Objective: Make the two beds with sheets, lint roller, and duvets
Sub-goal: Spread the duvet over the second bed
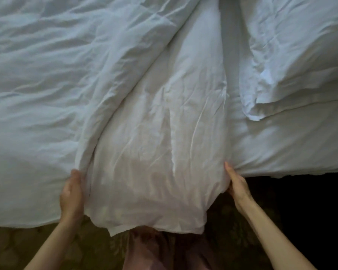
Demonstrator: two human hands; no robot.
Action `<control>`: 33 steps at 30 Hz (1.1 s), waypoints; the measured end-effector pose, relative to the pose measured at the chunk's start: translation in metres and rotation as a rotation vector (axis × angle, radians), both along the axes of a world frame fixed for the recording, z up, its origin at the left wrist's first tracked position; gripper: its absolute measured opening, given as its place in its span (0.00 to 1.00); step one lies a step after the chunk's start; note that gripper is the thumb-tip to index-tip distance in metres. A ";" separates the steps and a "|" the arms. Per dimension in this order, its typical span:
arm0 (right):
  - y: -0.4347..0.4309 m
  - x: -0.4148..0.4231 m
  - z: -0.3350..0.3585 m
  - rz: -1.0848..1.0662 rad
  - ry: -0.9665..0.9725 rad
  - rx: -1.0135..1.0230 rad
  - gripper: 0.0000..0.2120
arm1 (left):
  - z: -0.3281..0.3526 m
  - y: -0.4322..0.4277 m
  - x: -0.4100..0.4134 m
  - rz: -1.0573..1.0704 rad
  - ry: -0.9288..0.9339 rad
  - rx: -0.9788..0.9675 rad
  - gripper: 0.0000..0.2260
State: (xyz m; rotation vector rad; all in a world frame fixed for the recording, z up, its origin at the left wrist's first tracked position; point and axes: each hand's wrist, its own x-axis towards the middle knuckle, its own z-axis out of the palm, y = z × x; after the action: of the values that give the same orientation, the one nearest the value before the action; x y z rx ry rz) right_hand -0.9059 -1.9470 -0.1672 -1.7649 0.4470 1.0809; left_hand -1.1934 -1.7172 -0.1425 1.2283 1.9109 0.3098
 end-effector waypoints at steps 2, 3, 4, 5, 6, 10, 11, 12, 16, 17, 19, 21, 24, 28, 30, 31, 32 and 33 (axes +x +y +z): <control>-0.001 -0.011 0.004 0.016 0.071 0.018 0.46 | 0.011 -0.005 0.012 -0.072 -0.070 -0.027 0.26; 0.001 -0.018 0.007 0.015 0.069 0.033 0.44 | 0.013 -0.004 0.016 -0.082 -0.084 -0.039 0.23; 0.006 -0.025 0.009 0.007 0.056 0.038 0.38 | 0.013 -0.001 0.018 -0.076 -0.079 -0.047 0.21; 0.012 -0.031 0.009 -0.008 0.036 0.034 0.32 | 0.011 0.003 0.019 -0.069 -0.049 -0.065 0.19; 0.018 -0.036 0.013 -0.028 0.023 0.030 0.28 | 0.009 0.007 0.021 -0.064 -0.013 -0.088 0.18; 0.023 -0.041 0.039 -0.115 0.044 0.171 0.40 | 0.009 0.012 0.029 -0.025 0.054 -0.141 0.21; 0.018 -0.037 0.048 -0.121 0.076 0.219 0.41 | 0.010 0.009 0.029 -0.020 0.065 -0.142 0.21; 0.011 -0.033 0.060 -0.108 0.123 0.260 0.39 | 0.014 0.005 0.029 -0.005 0.081 -0.135 0.22; -0.020 -0.009 0.110 -0.005 0.269 0.440 0.33 | 0.035 -0.017 0.033 0.059 0.098 -0.093 0.23; -0.031 0.000 0.121 0.010 0.259 0.468 0.25 | 0.041 -0.027 0.037 0.069 0.084 -0.093 0.24; -0.054 0.021 0.141 -0.014 0.229 0.508 0.12 | 0.053 -0.052 0.051 0.056 0.072 -0.100 0.25; -0.075 0.041 0.148 -0.026 0.246 0.524 0.14 | 0.063 -0.080 0.067 0.066 0.090 -0.077 0.25; -0.093 0.047 0.144 -0.014 0.316 0.530 0.18 | 0.079 -0.100 0.075 0.151 0.137 -0.034 0.25; -0.103 0.055 0.088 0.009 0.119 0.270 0.22 | 0.081 -0.072 0.052 0.105 0.298 -0.019 0.23; -0.109 0.060 0.052 0.133 -0.005 0.057 0.15 | 0.075 -0.061 0.045 0.054 0.357 -0.025 0.22; -0.110 0.061 0.037 0.157 -0.022 -0.030 0.14 | 0.069 -0.057 0.043 0.040 0.376 -0.003 0.21; -0.111 0.064 0.023 0.154 -0.034 -0.084 0.12 | 0.061 -0.053 0.043 0.044 0.383 0.019 0.19; -0.108 0.068 0.014 0.137 -0.059 -0.118 0.13 | 0.054 -0.049 0.046 0.041 0.383 0.043 0.16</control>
State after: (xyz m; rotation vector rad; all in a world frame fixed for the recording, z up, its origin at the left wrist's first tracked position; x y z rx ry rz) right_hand -0.8375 -2.0555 -0.1530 -1.9496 0.3644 1.1132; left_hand -1.1478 -1.7660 -0.0890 1.3517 2.2671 0.1429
